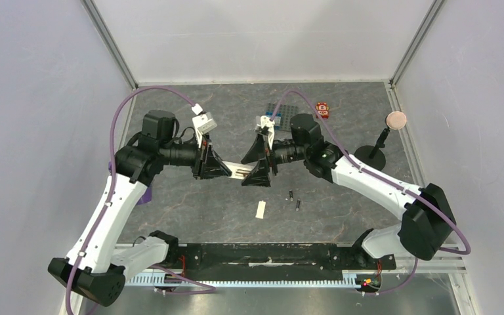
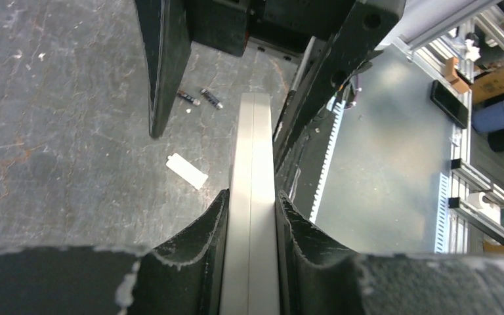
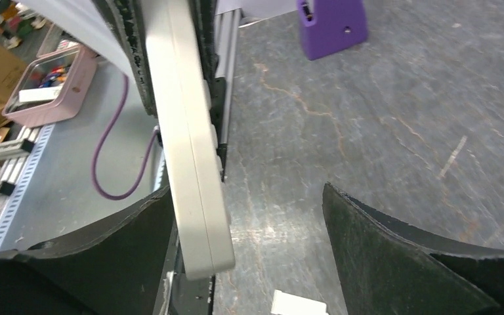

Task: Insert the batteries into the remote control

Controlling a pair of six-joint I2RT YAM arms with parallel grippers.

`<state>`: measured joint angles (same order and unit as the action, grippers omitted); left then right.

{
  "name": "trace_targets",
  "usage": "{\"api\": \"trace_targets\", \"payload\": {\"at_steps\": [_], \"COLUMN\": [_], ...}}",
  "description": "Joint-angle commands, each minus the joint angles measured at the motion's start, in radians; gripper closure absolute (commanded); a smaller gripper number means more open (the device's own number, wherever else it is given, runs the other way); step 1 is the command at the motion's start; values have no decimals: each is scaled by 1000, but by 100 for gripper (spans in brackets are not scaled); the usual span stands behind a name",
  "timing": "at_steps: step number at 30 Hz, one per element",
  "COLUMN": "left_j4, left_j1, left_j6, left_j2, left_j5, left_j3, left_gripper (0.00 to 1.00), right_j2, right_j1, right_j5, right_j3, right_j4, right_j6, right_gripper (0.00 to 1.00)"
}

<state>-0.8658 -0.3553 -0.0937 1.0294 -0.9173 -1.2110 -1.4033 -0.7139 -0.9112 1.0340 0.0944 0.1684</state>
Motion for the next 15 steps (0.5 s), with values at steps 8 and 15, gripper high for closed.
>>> {"api": "trace_targets", "payload": {"at_steps": [8,15], "left_j4": [-77,-79], "left_j1": [0,0], "left_j6": [-108,-99], "left_j2": [-42,-39], "left_j5": [-104,-103], "left_j3": [-79,-99], "left_gripper": [98,71], "right_j2": [0,-15], "right_j1": [-44,-48], "right_j5": [-140,-154], "right_j3": [45,70], "right_j4": [104,123], "right_j6": [139,178], "right_gripper": [43,80]}}
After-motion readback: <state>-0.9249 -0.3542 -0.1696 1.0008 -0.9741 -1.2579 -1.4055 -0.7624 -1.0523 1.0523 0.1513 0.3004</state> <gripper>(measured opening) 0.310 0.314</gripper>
